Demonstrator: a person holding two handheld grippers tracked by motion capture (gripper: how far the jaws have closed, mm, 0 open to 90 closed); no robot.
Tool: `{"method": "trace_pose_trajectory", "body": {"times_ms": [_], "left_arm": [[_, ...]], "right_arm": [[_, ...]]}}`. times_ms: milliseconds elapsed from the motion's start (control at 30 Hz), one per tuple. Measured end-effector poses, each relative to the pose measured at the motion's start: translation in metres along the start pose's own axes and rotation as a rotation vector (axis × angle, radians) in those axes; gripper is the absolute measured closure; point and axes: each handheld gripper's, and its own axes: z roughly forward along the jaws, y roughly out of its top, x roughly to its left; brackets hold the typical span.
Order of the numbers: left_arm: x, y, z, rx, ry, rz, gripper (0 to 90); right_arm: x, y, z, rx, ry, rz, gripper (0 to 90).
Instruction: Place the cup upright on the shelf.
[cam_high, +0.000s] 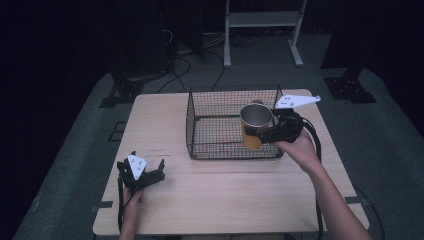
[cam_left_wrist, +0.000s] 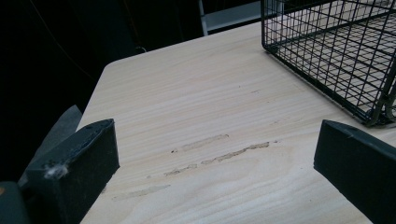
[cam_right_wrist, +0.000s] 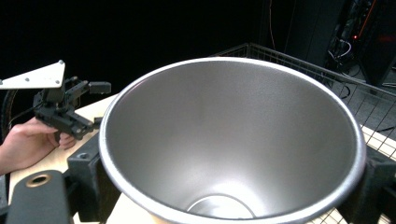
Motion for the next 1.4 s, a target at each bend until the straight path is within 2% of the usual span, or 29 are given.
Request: {"method": "trace_pose_trajectory", "body": {"times_ms": [267, 367, 600, 900, 1033, 1200, 1400], "left_arm": [[0.000, 0.000, 0.000, 0.000, -0.001, -0.002, 0.0], [0.000, 0.000, 0.000, -0.001, -0.002, -0.001, 0.0], [0.000, 0.000, 0.000, -0.002, -0.003, -0.006, 0.0], [0.000, 0.000, 0.000, -0.002, -0.004, -0.005, 0.0], [0.000, 0.000, 0.000, -0.003, -0.004, -0.002, 0.0], [0.001, 0.000, 0.000, -0.005, -0.003, -0.009, 0.0], [0.000, 0.000, 0.000, -0.005, -0.004, -0.006, 0.0]], "right_arm": [[-0.006, 0.010, 0.010, -0.001, -0.008, 0.004, 11.9], [-0.012, 0.012, 0.016, -0.002, -0.010, 0.024, 11.9], [-0.020, 0.015, 0.029, 0.008, -0.022, 0.038, 11.9], [-0.028, 0.020, 0.053, 0.038, -0.032, 0.019, 11.9], [-0.035, 0.022, 0.063, 0.039, -0.024, 0.032, 11.9], [-0.042, 0.019, 0.073, 0.024, -0.008, 0.055, 11.9], [-0.051, 0.012, 0.089, 0.037, -0.008, 0.070, 11.9]]}}
